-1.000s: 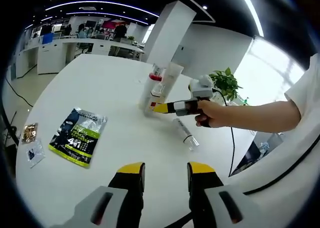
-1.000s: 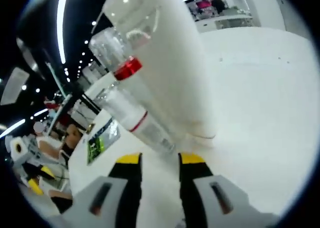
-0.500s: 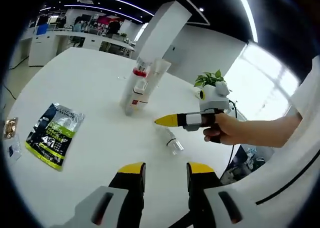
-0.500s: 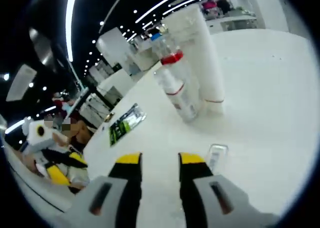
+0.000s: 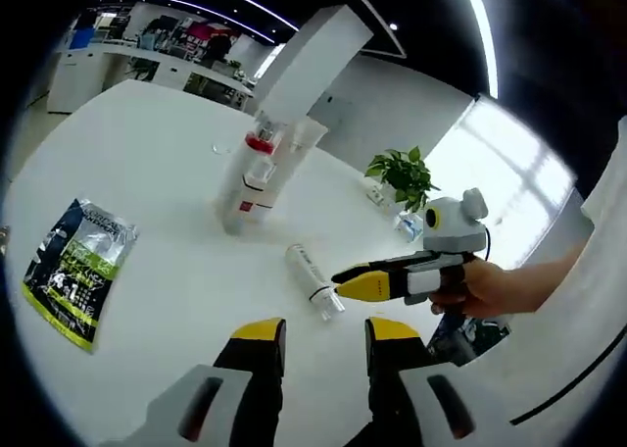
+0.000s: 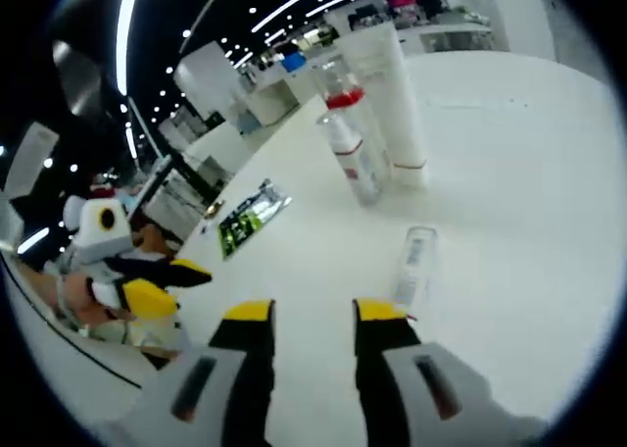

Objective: Arrange the skincare products in the storage area until every visible bottle or jar stands upright without overlapping.

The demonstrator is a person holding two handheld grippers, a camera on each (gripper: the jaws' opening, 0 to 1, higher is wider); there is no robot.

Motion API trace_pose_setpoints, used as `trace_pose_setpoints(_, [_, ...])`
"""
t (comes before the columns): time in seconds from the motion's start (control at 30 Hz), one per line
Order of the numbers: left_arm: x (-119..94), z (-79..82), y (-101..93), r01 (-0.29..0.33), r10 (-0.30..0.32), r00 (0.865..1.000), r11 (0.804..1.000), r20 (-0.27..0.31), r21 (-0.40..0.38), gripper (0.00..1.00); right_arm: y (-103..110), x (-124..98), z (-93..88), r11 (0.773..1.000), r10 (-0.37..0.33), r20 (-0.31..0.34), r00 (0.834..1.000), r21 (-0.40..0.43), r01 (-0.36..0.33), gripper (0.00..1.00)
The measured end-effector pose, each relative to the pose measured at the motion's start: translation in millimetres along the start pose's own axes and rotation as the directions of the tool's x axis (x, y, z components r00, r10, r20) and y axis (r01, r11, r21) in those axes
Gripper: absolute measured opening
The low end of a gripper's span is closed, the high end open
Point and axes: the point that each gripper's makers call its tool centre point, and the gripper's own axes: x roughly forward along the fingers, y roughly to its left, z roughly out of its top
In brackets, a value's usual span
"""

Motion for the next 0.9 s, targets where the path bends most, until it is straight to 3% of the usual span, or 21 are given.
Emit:
trace_pose_setpoints(0.23, [-2,-4.8,6.3,0.040,-0.040,0.999,0.999,-0.004,-0.033,0.33,4,0,-11.7,0.997,-0.071,-0.014,0.997,0.015,0.071,0.33])
trace_pose_setpoints(0.27, [-3,-6.3,8.2,0.046,-0.046,0.999,0.997,-0.005,-0.065,0.33,7,2,-14.0,0.997,-0.077,-0.021,0.997,0.017,0.077,0.34])
trace_pose_setpoints(0.43, [-7,-3.6,15.1,0.065,-0.062,0.998,0.991,0.028,-0.118,0.33,21,6,-18.3,0.996,-0.091,-0.034,0.995,0.011,0.092,0.36])
trace_pose_setpoints(0.7, [-16,-15.8,7.5,0.140,-0.139,0.990,0.983,0.020,-0.117,0.33,43,9,-18.4,0.992,-0.120,0.006,0.993,0.040,0.120,0.41])
trace_pose_setpoints(0.9, [-26,-15.1,12.5,0.130,-0.127,0.991,0.983,0.034,-0.127,0.33,49,9,-22.0,0.991,-0.119,0.005,0.993,0.056,0.118,0.41])
